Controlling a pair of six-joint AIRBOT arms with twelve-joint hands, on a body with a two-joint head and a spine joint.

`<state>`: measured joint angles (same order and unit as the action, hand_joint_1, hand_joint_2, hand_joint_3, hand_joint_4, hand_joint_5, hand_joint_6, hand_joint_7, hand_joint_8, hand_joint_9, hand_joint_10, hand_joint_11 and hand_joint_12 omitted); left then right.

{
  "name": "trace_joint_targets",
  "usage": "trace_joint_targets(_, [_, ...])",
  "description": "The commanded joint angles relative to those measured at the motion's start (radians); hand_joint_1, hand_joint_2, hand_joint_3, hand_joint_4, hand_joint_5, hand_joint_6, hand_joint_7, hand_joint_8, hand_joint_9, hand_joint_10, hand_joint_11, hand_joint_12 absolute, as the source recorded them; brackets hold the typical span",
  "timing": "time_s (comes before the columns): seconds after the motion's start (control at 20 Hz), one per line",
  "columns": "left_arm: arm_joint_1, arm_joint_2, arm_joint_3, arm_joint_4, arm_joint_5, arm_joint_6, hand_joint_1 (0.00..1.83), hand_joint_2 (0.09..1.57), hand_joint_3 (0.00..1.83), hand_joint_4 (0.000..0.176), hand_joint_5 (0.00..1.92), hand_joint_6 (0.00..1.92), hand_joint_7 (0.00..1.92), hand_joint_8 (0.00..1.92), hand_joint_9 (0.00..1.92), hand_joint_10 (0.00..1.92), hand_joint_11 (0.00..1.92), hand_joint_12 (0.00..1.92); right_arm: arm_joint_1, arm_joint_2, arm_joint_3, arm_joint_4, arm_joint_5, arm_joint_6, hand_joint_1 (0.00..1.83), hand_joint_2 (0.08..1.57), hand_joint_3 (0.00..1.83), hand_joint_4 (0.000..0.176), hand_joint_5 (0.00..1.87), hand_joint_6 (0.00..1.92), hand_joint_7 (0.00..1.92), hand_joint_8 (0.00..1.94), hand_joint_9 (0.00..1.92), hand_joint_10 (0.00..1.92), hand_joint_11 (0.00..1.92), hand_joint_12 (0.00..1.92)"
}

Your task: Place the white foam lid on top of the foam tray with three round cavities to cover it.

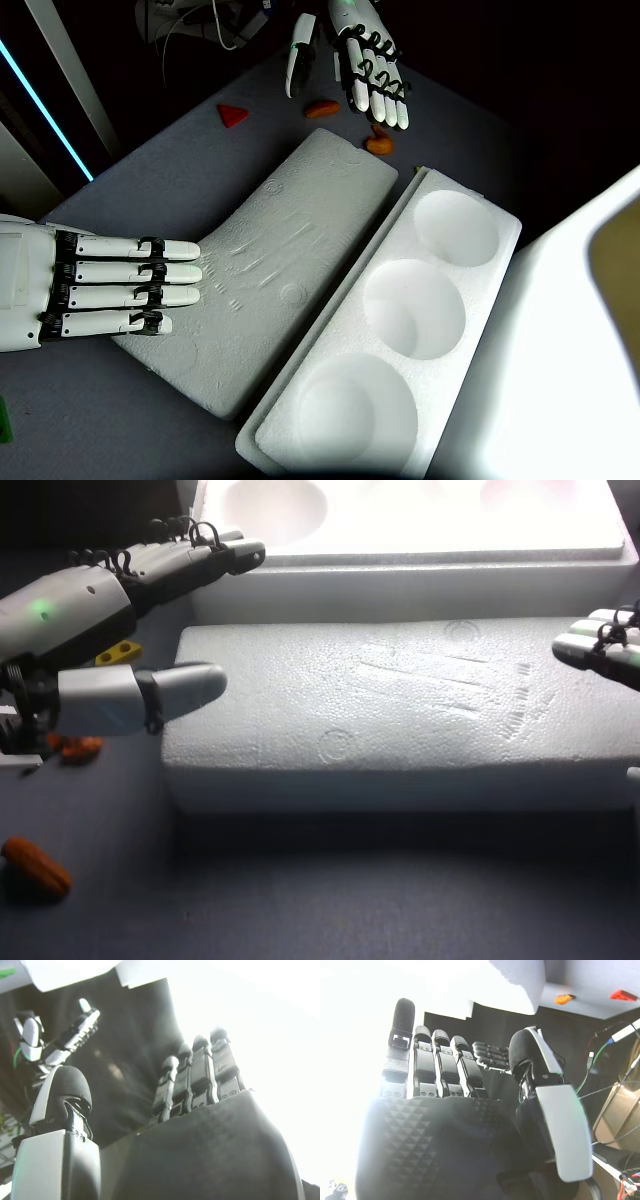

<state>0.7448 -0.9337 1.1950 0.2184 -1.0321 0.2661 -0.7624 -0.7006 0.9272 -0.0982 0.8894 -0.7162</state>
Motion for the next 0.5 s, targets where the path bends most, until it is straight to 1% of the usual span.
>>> trace_joint_targets(0.0, [-0.012,-0.004,0.002,-0.037,-0.114,-0.004,0.35,1.31,0.02,0.044,0.05,0.04,0.00,0.00,0.00,0.00,0.00,0.00,0.017,0.007,0.006,0.027,0.117,-0.005,0.53,1.28,0.03,0.000,0.00,0.00,0.00,0.00,0.00,0.00,0.00,0.50])
trace_joint_targets(0.05, [-0.012,-0.006,0.002,-0.040,-0.114,-0.004,0.37,1.31,0.01,0.036,0.05,0.04,0.00,0.00,0.00,0.00,0.00,0.00,0.017,0.007,0.005,0.033,0.120,-0.008,0.53,1.28,0.01,0.000,0.00,0.00,0.00,0.00,0.00,0.00,0.00,0.39])
trace_joint_targets(0.1, [-0.012,-0.007,0.002,-0.041,-0.114,-0.004,0.35,1.31,0.01,0.035,0.05,0.03,0.00,0.00,0.00,0.00,0.00,0.00,0.017,0.007,0.005,0.037,0.123,-0.010,0.51,1.27,0.01,0.000,0.00,0.00,0.00,0.00,0.00,0.00,0.00,0.36])
trace_joint_targets(0.15, [-0.012,-0.007,0.000,-0.045,-0.113,-0.004,0.34,1.31,0.01,0.033,0.05,0.03,0.00,0.00,0.00,0.00,0.00,0.00,0.017,0.007,0.003,0.046,0.126,-0.015,0.54,1.26,0.00,0.000,0.00,0.00,0.00,0.00,0.00,0.00,0.00,0.17])
trace_joint_targets(0.2, [-0.009,-0.007,-0.001,-0.052,-0.114,-0.002,0.35,1.30,0.00,0.041,0.04,0.03,0.00,0.00,0.00,0.00,0.00,0.00,0.017,0.007,0.001,0.059,0.131,-0.025,0.55,1.26,0.00,0.000,0.00,0.00,0.00,0.00,0.00,0.00,0.00,0.05])
trace_joint_targets(0.3, [0.002,-0.006,-0.007,-0.075,-0.119,0.012,0.35,1.27,0.00,0.052,0.02,0.02,0.00,0.00,0.00,0.00,0.00,0.00,0.017,0.007,-0.004,0.085,0.141,-0.041,0.59,1.23,0.00,0.000,0.00,0.00,0.00,0.00,0.00,0.00,0.00,0.01])
trace_joint_targets(0.35, [0.012,-0.004,-0.011,-0.093,-0.123,0.022,0.39,1.25,0.00,0.050,0.01,0.01,0.00,0.00,0.00,0.00,0.00,0.00,0.016,0.007,-0.006,0.099,0.144,-0.048,0.56,1.22,0.00,0.000,0.00,0.00,0.00,0.00,0.00,0.00,0.00,0.00])
trace_joint_targets(0.45, [0.037,0.002,-0.024,-0.138,-0.135,0.045,0.43,1.22,0.00,0.023,0.01,0.01,0.00,0.00,0.00,0.00,0.00,0.00,0.014,0.008,-0.017,0.134,0.149,-0.074,0.51,1.22,0.00,0.000,0.00,0.00,0.00,0.00,0.00,0.00,0.00,0.00])
